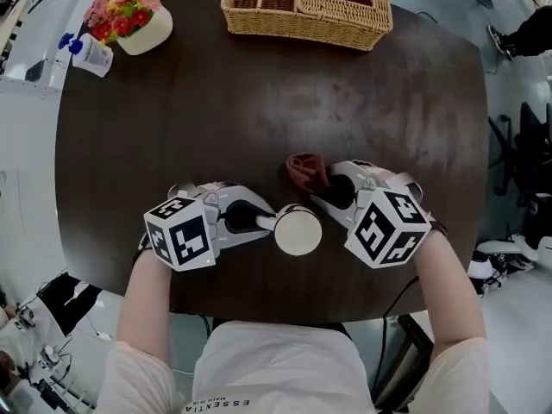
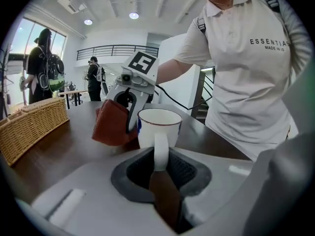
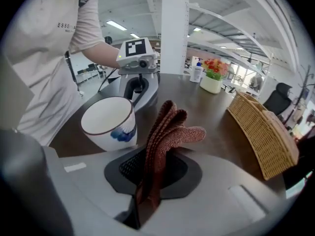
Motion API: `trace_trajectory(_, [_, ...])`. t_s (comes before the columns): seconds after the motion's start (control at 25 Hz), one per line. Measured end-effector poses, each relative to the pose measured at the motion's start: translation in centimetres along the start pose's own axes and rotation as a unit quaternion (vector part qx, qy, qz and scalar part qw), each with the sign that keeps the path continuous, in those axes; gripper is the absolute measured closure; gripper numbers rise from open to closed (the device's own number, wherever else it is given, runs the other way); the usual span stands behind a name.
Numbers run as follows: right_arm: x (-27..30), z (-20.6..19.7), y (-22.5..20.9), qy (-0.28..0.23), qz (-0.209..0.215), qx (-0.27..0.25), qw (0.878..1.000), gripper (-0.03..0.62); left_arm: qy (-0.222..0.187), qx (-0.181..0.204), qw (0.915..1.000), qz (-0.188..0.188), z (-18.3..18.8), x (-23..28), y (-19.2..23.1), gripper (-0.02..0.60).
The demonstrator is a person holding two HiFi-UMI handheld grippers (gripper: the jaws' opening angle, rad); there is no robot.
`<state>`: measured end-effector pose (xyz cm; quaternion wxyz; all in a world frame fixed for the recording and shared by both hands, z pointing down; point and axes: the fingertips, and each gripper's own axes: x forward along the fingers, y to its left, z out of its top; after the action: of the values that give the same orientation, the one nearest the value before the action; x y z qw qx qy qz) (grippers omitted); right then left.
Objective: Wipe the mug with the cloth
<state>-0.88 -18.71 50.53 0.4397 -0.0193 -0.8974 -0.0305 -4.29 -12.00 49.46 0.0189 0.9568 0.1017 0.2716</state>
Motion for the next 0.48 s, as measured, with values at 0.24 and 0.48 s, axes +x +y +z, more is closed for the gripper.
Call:
trace_trajectory(0.24, [1.4, 1.4, 0.8, 0.006, 0.119, -0.083, 0.989, 0.514, 0.005, 0.008, 0.9996, -0.028, -0.3, -0.1, 0.1, 0.502])
trace_trajectory(0.48, [1.7, 1.3, 2.3, 0.077, 0.192, -0.272, 0.94, 0.516, 0.002, -0.004, 0.9994, -0.035, -0.1, -0.2, 0.3, 0.502])
